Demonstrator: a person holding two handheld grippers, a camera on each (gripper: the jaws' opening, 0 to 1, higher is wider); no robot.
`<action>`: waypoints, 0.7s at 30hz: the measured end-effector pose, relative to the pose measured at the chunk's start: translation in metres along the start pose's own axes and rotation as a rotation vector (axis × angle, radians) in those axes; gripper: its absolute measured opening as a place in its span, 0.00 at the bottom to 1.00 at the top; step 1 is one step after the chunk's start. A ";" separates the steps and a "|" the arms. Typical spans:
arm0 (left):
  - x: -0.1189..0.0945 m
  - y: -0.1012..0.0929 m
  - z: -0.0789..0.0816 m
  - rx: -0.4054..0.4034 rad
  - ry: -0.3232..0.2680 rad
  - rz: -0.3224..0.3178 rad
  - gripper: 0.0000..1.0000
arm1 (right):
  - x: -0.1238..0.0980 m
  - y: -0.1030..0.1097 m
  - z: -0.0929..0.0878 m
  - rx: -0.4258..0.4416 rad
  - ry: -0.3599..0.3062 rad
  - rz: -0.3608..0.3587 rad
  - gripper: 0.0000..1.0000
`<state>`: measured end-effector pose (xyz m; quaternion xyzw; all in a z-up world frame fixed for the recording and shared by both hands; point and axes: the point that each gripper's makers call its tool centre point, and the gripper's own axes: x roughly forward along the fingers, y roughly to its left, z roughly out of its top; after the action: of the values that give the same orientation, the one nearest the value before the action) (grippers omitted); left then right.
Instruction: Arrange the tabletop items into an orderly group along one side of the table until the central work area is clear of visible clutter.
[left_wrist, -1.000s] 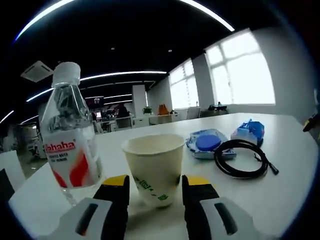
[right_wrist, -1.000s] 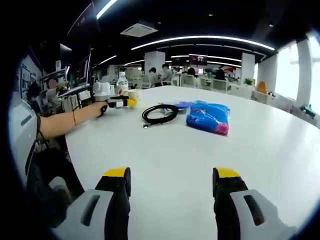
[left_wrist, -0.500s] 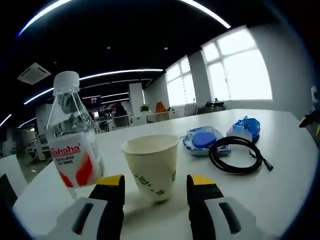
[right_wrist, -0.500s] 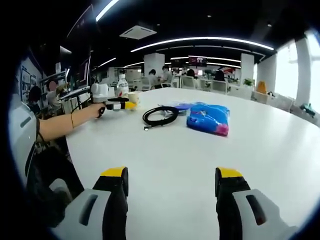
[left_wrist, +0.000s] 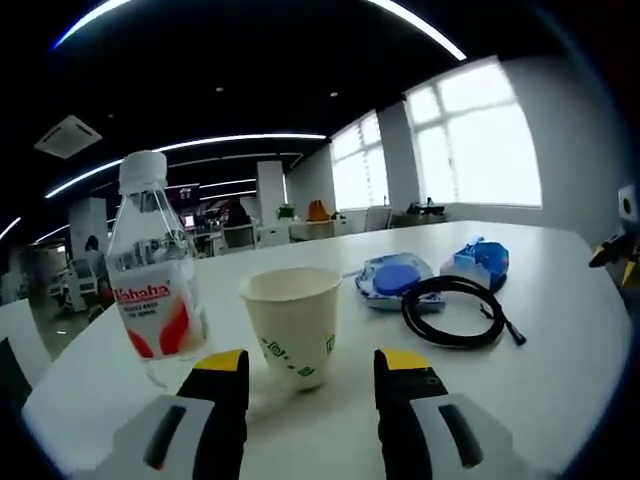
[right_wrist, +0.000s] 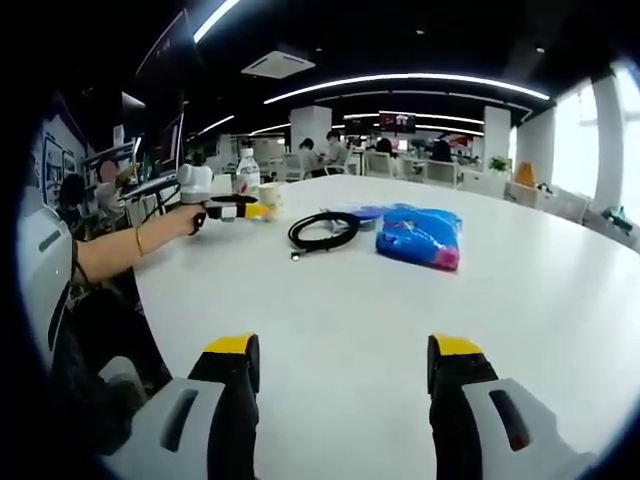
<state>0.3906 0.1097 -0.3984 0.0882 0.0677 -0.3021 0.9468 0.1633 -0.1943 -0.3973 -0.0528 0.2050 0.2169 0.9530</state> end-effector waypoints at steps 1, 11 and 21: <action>0.000 0.000 0.000 0.008 0.002 0.000 0.50 | 0.000 0.000 0.000 -0.001 0.001 -0.002 0.65; -0.011 -0.007 -0.002 0.030 0.019 0.004 0.50 | -0.003 -0.002 -0.003 0.002 -0.002 -0.005 0.64; -0.015 -0.022 -0.008 0.055 0.047 -0.030 0.49 | -0.007 -0.001 -0.003 -0.002 -0.005 -0.006 0.64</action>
<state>0.3649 0.1023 -0.4065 0.1203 0.0828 -0.3158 0.9375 0.1574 -0.1988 -0.3976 -0.0541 0.2020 0.2142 0.9541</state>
